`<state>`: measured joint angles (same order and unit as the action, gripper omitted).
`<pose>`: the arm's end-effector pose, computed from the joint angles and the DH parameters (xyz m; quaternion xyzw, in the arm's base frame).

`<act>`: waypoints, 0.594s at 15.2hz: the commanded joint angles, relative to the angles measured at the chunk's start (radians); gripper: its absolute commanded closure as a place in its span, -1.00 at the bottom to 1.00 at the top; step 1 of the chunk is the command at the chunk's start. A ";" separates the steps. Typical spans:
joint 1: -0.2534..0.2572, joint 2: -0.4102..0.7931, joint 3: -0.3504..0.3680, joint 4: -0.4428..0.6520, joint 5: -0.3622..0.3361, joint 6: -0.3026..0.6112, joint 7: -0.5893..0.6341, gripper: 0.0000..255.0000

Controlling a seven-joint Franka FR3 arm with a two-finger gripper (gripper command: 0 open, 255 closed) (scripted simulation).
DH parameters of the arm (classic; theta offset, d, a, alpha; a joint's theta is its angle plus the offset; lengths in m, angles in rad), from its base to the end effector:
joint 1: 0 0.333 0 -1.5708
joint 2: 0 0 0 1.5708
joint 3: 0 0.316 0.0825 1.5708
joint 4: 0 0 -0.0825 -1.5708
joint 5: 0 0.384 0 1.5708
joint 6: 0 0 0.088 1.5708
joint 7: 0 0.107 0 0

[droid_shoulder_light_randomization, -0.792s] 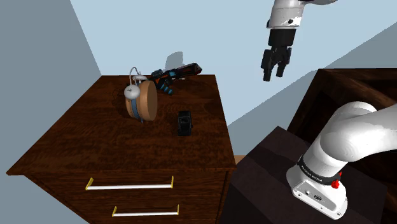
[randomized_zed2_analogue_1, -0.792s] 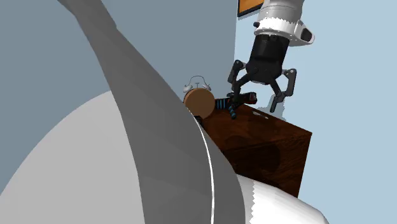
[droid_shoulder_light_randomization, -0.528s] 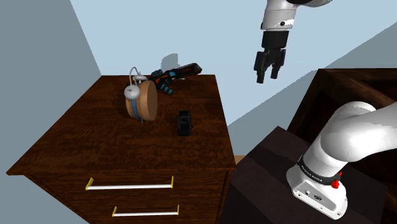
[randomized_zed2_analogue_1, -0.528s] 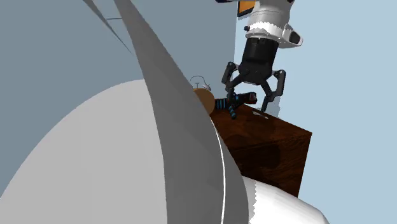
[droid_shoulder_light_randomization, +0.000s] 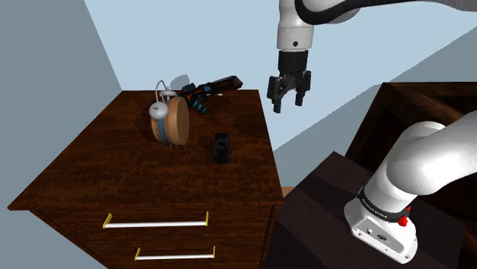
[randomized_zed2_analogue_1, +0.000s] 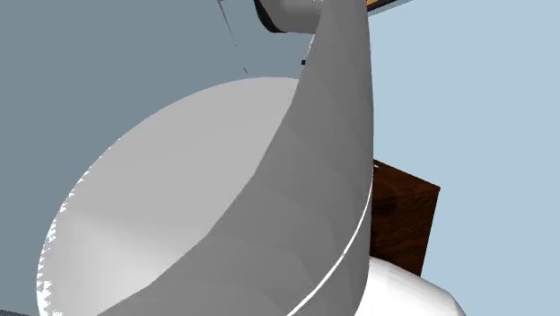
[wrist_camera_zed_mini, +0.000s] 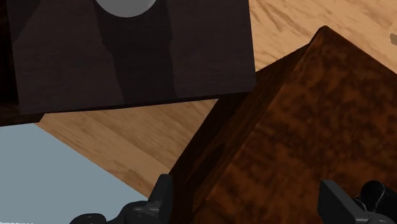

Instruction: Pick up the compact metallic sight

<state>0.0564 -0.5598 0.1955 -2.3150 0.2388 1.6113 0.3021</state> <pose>0.3497 0.1256 0.5329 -0.9933 0.0573 0.0896 0.0453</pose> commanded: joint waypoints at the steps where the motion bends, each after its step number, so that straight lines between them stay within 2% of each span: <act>1: 0.005 0.055 0.042 0.028 0.010 0.035 0.058 -1.00; 5: 0.010 0.184 0.124 0.105 0.010 0.099 0.174 -1.00; 9: 0.015 0.330 0.197 0.204 -0.021 0.152 0.298 -1.00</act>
<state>0.0712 -0.2690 0.3755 -2.1410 0.2280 1.7532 0.5670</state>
